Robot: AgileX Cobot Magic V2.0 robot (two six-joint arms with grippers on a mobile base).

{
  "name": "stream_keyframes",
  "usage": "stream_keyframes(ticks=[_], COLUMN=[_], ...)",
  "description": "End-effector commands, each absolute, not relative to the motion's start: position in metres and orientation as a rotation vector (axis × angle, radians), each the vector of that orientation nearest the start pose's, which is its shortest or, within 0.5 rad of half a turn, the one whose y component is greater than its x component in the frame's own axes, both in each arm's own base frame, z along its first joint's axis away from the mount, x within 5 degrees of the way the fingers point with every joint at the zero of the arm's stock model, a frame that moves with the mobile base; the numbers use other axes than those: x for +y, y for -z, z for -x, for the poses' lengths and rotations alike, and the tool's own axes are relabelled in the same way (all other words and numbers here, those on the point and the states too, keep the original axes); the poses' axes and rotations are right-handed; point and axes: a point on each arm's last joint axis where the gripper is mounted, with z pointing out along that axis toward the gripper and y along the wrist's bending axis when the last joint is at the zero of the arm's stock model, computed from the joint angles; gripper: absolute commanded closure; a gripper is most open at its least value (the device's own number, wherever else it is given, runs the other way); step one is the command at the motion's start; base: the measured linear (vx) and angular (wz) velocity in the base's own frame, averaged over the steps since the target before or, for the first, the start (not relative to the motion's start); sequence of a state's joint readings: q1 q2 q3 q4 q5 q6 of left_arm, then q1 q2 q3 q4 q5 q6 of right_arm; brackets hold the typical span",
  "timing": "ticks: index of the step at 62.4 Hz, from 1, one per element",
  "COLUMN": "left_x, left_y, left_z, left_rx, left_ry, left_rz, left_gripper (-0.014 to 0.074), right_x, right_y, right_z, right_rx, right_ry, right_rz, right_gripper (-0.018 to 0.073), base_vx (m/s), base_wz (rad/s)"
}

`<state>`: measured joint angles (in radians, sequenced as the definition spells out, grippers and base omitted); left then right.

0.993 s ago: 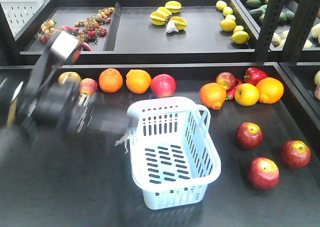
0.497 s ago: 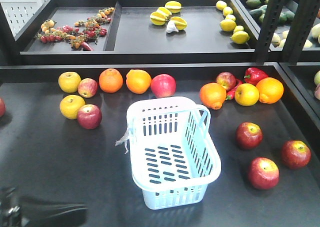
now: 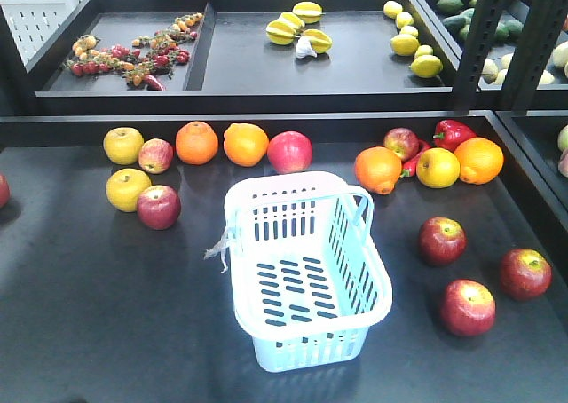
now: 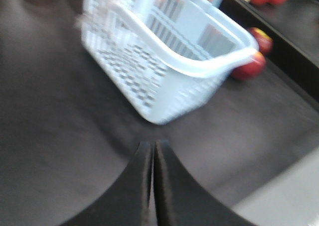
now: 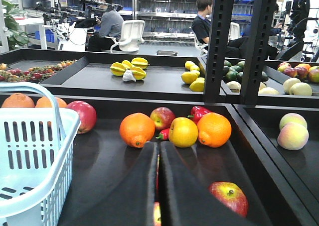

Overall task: Pick three apples into basket with both arms
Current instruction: 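Move the right gripper above the red apples beside the basket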

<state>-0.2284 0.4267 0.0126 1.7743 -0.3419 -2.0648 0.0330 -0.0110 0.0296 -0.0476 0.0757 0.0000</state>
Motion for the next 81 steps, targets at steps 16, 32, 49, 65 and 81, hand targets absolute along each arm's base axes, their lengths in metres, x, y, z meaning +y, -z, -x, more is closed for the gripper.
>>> stream_keyframes(ticks=[16, 32, 49, 65, 81], left_x=[-0.016, -0.022, -0.022, -0.023, -0.023], left_y=[-0.183, -0.182, -0.182, -0.182, -0.181], left_z=[-0.088, -0.086, -0.086, -0.086, -0.086], left_rx=[1.916, 1.937, 1.939, 1.939, 1.941], left_ry=[0.341, 0.421, 0.427, 0.428, 0.435], left_rz=[0.130, 0.121, 0.118, 0.117, 0.112], left_gripper=[0.0605, 0.0604, 0.0604, 0.0604, 0.0604], right_x=[0.002, 0.002, 0.002, 0.002, 0.000], right_y=[-0.201, -0.201, -0.201, -0.201, -0.208], right_z=[-0.056, -0.056, -0.056, -0.056, -0.056], right_rx=[1.502, 1.502, 1.502, 1.503, 1.404], right_ry=[0.016, 0.016, 0.016, 0.014, -0.376], right_rz=[0.062, 0.062, 0.062, 0.060, -0.303], right_gripper=[0.0563, 0.0563, 0.0563, 0.0563, 0.0563], base_vx=[0.00, 0.00, 0.00, 0.00, 0.00], base_wz=[0.00, 0.00, 0.00, 0.00, 0.00])
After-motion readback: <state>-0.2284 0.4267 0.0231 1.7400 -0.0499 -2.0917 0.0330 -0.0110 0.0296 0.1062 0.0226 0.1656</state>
